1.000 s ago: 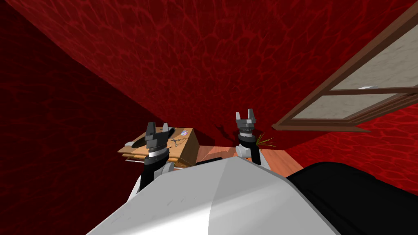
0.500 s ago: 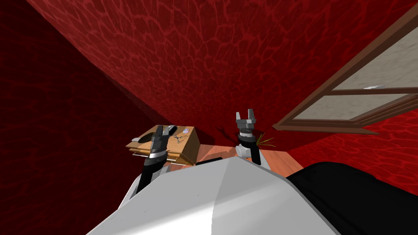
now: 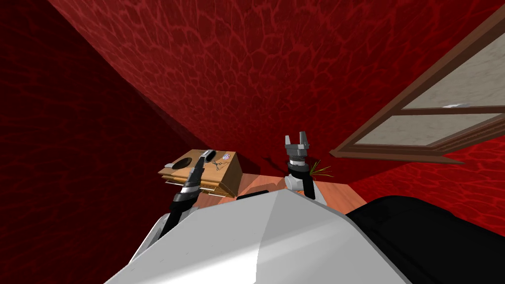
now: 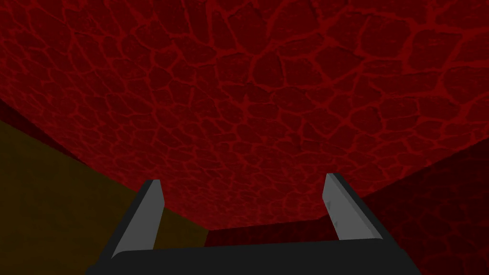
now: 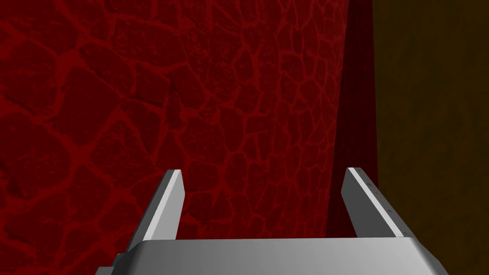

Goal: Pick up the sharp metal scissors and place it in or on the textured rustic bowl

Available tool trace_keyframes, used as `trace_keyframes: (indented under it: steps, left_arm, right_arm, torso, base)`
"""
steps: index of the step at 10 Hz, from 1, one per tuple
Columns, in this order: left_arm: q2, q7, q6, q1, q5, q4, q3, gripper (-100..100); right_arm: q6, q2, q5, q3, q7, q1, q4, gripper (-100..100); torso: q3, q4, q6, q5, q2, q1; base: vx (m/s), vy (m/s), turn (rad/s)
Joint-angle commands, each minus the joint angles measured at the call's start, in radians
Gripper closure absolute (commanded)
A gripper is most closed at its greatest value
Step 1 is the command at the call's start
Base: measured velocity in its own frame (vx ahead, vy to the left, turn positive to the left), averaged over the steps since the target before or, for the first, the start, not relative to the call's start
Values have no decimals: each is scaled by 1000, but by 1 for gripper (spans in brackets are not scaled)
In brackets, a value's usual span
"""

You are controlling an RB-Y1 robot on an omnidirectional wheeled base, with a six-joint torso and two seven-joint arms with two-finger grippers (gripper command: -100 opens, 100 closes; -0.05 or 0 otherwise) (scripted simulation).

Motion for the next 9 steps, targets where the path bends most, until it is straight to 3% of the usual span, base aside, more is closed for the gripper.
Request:
trace_keyframes:
  steps: [1,9]
  left_arm:
    - [40,-24,24,-1,-20,36,14,-100]
    - [191,-121,91,4,-133,214,25,-100]
  right_arm:
    - [0,0,0,0,0,0,0,0]
    - [0,0,0,0,0,0,0,0]
  torso:
    - [0,0,0,0,0,0]
    - [-2,-1,0,0,-4,0]
  base:
    - [-21,4,22]
    - [5,8,-15]
